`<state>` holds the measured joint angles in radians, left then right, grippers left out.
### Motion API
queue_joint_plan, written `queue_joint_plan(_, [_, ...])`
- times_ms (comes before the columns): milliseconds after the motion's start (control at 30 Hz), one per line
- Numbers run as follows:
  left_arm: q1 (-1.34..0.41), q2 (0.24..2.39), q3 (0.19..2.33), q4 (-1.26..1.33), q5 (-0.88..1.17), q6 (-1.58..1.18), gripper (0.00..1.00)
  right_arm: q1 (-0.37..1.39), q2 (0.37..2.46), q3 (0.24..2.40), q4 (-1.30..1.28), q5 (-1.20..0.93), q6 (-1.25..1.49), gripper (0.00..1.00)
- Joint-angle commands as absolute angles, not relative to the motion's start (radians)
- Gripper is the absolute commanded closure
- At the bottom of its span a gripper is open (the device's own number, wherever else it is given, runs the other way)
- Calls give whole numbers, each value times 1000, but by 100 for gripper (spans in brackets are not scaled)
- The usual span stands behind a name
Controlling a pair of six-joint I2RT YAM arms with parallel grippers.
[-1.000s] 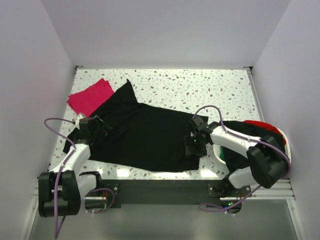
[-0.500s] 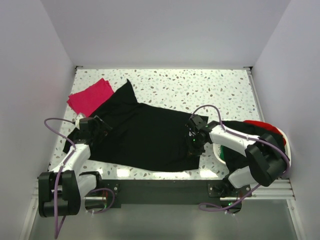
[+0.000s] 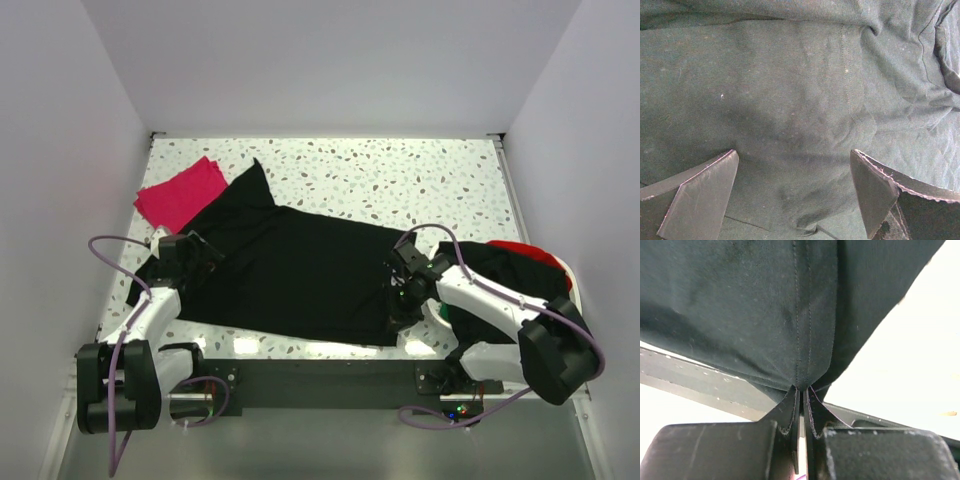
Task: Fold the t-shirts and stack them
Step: Fold the tshirt
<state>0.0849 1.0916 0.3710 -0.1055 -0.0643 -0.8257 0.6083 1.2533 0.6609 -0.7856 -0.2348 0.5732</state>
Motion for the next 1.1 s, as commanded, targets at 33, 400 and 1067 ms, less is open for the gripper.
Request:
queue_joint_plan(33, [94,1154,311,-279,-57,-811,0,606,1220,621,-847,-285,606,99])
queue_joint_plan(400, [94,1158,310,-278,-54,-808,0,607,1164,546,-845,-414,626,95])
queue_joint_plan(1067, [94,1124,340,-311,-75,-770,0,609,1141,794,-1000,-253,655,46])
